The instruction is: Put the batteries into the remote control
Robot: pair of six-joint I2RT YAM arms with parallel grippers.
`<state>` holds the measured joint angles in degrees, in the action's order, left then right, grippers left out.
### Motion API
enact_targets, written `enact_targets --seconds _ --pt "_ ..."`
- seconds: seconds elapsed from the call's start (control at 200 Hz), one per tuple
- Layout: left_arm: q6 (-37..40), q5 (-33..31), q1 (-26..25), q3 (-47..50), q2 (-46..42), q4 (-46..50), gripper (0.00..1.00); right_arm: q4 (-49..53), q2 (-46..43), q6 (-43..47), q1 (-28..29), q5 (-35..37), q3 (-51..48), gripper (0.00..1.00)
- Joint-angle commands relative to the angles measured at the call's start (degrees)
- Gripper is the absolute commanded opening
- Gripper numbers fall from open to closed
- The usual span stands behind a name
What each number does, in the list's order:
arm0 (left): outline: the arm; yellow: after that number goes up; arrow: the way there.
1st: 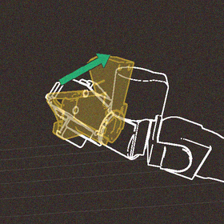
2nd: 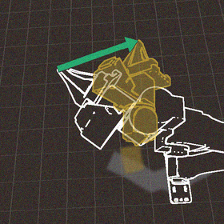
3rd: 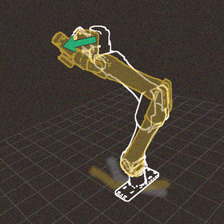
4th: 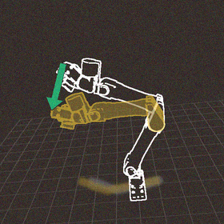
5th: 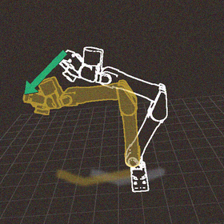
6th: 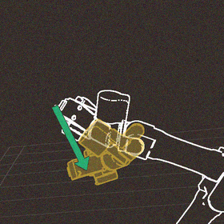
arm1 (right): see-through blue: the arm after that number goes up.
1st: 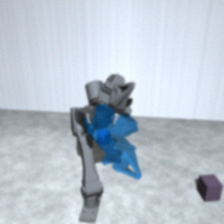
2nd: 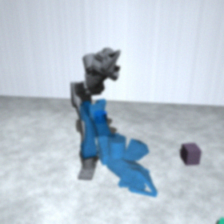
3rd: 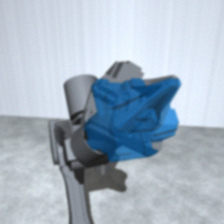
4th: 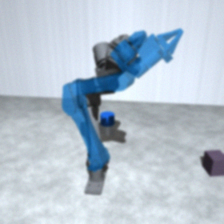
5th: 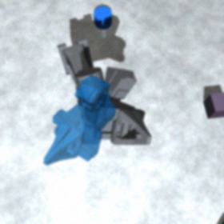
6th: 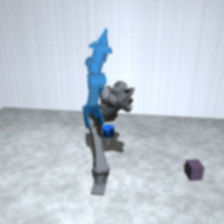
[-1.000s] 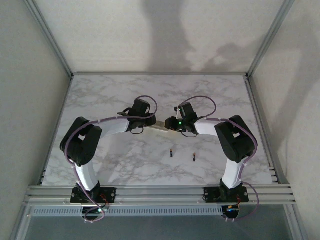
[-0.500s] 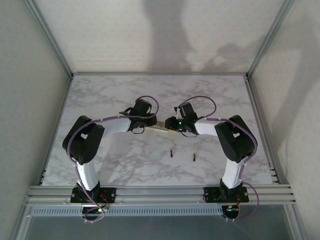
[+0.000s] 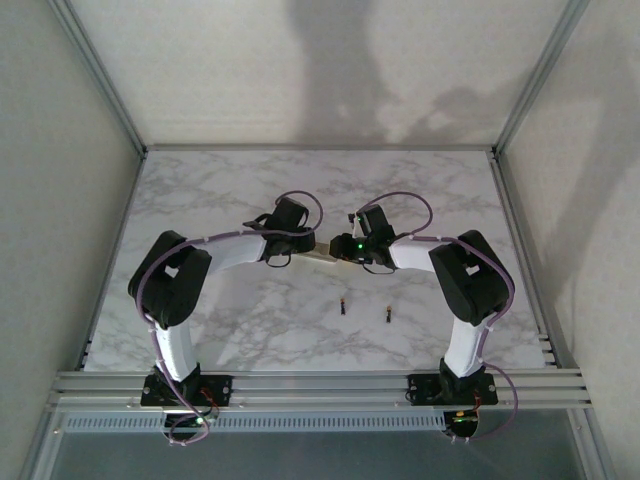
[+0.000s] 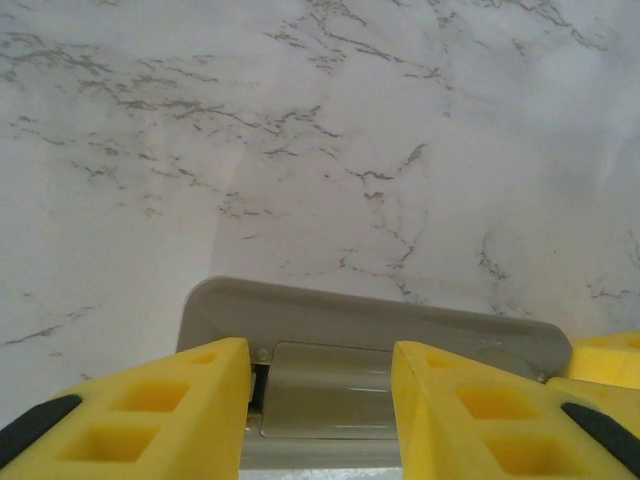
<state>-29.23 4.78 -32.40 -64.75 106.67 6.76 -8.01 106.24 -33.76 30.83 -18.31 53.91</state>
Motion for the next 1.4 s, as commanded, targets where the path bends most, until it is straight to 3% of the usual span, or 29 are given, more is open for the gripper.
enact_targets --seconds 0.0,0.776,1.392 --pt "2.8 -3.6 -0.5 -2.7 0.2 4.0 0.42 1.1 2.0 0.3 0.5 -1.2 0.9 0.37" --pt "4.7 -4.8 -3.1 -3.7 3.0 6.6 0.37 1.4 2.0 0.4 0.7 -0.9 1.1 0.36" --pt "3.9 -10.4 -3.9 -1.6 0.9 7.2 0.38 1.4 1.7 0.4 0.7 -1.1 1.1 0.36"
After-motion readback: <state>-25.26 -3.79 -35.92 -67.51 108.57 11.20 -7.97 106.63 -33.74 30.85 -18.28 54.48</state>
